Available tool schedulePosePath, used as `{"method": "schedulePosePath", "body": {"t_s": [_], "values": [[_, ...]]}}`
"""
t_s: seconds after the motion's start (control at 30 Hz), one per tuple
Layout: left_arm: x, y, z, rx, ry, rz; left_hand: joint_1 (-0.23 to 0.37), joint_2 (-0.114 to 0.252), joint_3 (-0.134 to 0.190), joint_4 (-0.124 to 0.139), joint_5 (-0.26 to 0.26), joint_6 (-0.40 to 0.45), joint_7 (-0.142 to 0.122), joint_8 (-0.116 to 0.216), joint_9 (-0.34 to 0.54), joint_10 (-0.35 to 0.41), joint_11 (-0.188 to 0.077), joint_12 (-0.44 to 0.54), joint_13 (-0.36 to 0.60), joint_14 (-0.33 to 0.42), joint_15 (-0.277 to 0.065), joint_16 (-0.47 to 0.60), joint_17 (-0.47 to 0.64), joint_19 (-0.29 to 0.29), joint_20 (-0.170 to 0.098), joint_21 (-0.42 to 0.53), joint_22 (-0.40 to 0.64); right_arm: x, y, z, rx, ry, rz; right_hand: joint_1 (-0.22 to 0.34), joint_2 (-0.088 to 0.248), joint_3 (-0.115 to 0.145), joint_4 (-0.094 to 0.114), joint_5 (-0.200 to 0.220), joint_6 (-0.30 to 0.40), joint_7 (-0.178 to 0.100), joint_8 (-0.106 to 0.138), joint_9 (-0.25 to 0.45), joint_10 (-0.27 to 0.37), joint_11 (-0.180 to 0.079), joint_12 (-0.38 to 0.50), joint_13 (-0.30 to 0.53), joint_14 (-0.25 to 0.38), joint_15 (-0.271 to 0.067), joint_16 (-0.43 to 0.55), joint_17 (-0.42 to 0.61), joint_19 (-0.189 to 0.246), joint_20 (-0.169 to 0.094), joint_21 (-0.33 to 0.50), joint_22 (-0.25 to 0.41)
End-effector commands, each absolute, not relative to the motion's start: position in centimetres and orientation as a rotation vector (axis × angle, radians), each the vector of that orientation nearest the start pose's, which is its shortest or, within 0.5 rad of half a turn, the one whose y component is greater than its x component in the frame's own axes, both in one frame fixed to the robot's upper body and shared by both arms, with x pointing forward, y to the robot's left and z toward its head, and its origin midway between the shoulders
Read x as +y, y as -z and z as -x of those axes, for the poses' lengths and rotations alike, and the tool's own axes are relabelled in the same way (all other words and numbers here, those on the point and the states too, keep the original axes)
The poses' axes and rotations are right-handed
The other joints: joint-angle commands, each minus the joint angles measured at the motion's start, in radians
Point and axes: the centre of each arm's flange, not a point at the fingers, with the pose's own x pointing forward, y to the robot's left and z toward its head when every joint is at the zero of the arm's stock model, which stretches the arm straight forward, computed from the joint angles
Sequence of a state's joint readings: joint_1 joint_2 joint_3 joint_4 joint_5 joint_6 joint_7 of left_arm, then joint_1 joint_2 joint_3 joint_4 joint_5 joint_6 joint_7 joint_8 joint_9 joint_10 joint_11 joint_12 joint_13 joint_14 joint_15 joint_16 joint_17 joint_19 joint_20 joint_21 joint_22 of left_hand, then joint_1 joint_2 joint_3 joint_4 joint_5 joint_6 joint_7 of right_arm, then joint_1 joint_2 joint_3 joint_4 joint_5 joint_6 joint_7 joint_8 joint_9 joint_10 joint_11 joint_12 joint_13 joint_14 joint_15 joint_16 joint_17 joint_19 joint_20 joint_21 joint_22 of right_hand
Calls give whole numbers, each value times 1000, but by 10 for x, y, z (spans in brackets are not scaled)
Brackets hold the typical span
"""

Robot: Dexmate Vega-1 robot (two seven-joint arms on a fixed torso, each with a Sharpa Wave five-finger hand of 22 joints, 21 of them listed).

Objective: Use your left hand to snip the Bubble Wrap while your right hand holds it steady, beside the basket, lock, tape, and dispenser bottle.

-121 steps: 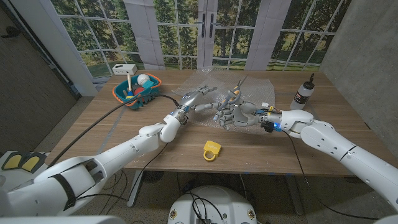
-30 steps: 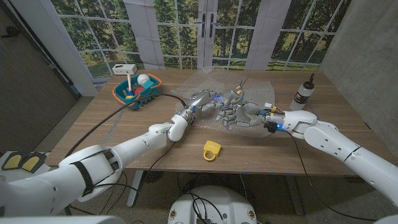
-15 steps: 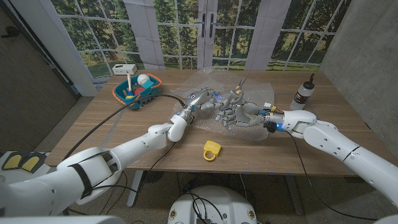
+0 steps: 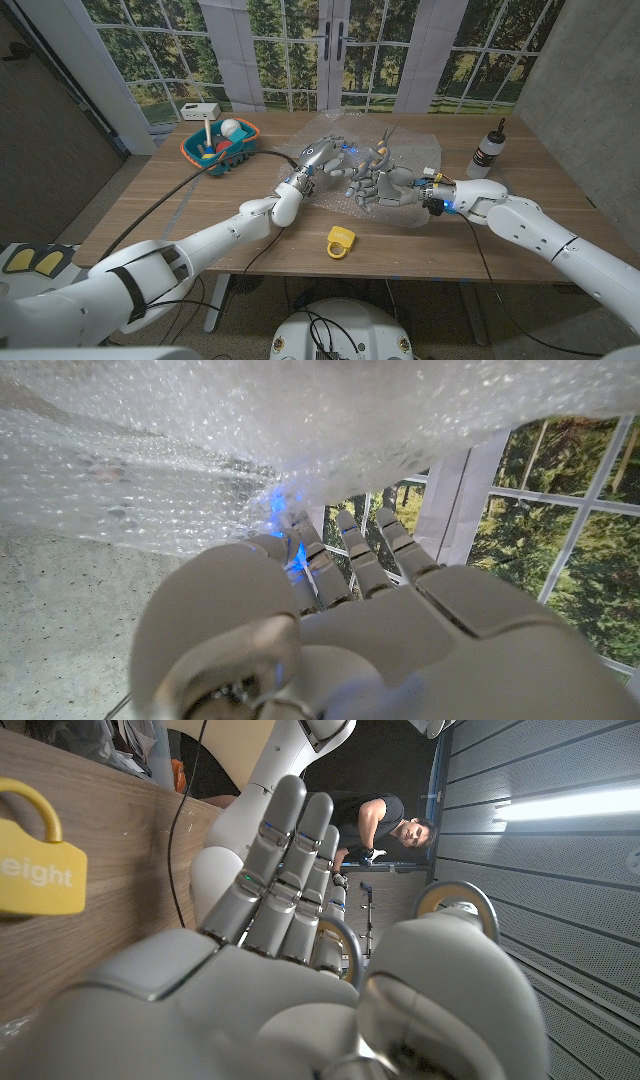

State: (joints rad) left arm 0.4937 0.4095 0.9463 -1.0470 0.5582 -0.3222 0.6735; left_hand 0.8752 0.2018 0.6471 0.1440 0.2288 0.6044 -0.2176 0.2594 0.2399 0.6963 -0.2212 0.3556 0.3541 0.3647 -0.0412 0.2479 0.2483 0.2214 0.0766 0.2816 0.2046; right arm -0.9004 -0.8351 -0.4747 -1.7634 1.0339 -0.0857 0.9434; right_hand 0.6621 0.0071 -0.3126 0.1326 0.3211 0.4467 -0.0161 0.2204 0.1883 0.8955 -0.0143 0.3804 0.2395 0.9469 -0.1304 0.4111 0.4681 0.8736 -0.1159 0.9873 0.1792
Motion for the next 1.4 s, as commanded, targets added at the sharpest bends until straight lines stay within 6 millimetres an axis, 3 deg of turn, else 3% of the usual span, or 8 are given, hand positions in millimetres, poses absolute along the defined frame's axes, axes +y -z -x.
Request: {"method": "schedulePosePath", "body": {"t_s": [0.03, 0.5, 0.77, 1.4], "values": [[88, 15, -654, -1127, -16, -1088, -4, 0, -1, -16, -5, 20, -1, 10, 6, 14, 0, 10, 8, 4, -174, 9, 4, 10, 0, 6, 3, -180, 39, -505, -313, -1434, 83, 5, 10, -4, -3, -5, 92, 89, -3, 4, 34, -6, -8, 3, -9, -51, 6, 1, 12, -17, -4, 2], [71, 20, -659, -1111, -25, -1036, -1, -3, 2, -25, -8, 31, -2, 12, 8, 24, 1, 14, 15, 8, -170, 10, 3, 16, -2, 10, 3, -176, 45, -505, -304, -1457, 63, 3, 10, -5, -3, -6, 93, 89, -5, 4, 58, -10, -2, 10, -4, -55, 9, 2, 16, -15, -7, 2], [70, 27, -662, -1084, -16, -1020, 1, -3, 3, -29, -9, 33, -2, 12, 7, 28, 1, 16, 18, 11, -169, 12, 3, 21, -5, 13, 3, -172, 51, -505, -288, -1475, 57, 3, 8, -6, -3, -8, 94, 89, -6, 4, 54, -9, -6, 14, -6, -52, 8, 2, 14, -13, -10, 2], [73, 16, -660, -1091, -35, -998, 4, -10, 15, -40, -10, 29, -2, 5, 5, 23, 2, 12, 25, -3, -165, -4, -10, 18, -9, 14, 3, -158, 61, -509, -228, -1491, 87, -1, -4, -11, -4, -10, 73, 92, -16, 3, 50, -4, -13, 19, -10, -44, 6, 0, 13, -8, -16, 2]]}}
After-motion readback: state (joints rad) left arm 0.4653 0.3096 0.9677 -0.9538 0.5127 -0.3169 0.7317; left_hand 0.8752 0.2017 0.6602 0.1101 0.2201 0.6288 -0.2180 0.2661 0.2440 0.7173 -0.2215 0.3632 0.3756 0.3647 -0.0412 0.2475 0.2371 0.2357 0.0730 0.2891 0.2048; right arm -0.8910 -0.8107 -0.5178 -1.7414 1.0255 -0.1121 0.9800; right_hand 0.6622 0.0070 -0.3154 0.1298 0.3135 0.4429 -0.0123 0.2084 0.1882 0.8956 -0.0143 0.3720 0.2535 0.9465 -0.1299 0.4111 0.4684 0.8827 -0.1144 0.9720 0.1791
